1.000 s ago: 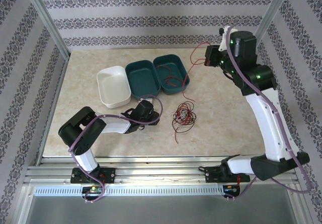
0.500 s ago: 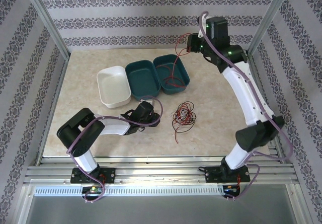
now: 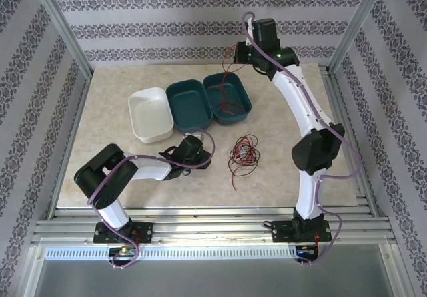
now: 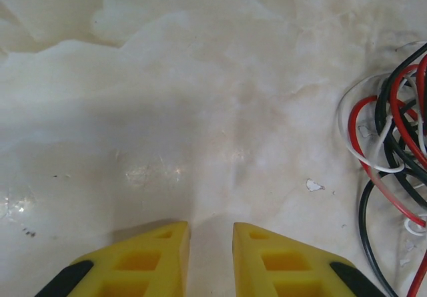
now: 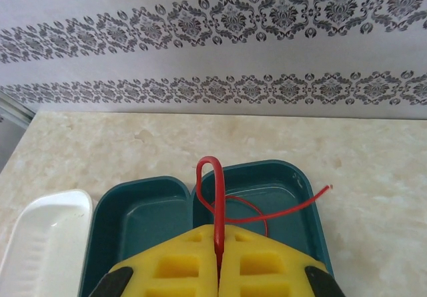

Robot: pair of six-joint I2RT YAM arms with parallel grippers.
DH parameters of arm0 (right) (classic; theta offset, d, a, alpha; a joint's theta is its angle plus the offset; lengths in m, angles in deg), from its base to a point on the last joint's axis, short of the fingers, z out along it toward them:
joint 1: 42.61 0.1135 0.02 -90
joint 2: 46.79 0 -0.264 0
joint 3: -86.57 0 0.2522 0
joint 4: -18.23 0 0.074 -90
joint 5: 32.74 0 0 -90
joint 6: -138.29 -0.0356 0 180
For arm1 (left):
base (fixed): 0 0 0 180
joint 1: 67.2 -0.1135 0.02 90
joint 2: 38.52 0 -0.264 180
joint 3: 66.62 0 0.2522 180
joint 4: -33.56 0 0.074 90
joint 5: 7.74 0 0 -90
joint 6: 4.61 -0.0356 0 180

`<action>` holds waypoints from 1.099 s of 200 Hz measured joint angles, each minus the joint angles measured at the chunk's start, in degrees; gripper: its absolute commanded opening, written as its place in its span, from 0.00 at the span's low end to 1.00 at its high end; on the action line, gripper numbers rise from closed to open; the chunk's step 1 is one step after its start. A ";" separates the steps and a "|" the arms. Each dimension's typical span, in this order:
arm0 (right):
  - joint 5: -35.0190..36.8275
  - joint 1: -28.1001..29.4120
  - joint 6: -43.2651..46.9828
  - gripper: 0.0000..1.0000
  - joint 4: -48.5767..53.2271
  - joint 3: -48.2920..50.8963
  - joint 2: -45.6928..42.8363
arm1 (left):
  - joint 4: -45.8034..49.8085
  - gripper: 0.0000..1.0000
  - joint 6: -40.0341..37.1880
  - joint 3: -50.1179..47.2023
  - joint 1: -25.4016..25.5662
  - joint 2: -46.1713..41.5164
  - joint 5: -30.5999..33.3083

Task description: Untangle the cables

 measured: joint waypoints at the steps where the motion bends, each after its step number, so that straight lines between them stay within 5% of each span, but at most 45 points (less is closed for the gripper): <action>1: -0.02 0.00 0.00 0.00 0.02 -0.07 0.09 | 0.00 0.24 0.00 -0.02 0.00 -0.04 0.02; 220: -0.11 0.02 2.01 0.00 4.87 -1.27 13.40 | 0.46 0.24 -0.02 -0.13 0.00 -0.63 0.26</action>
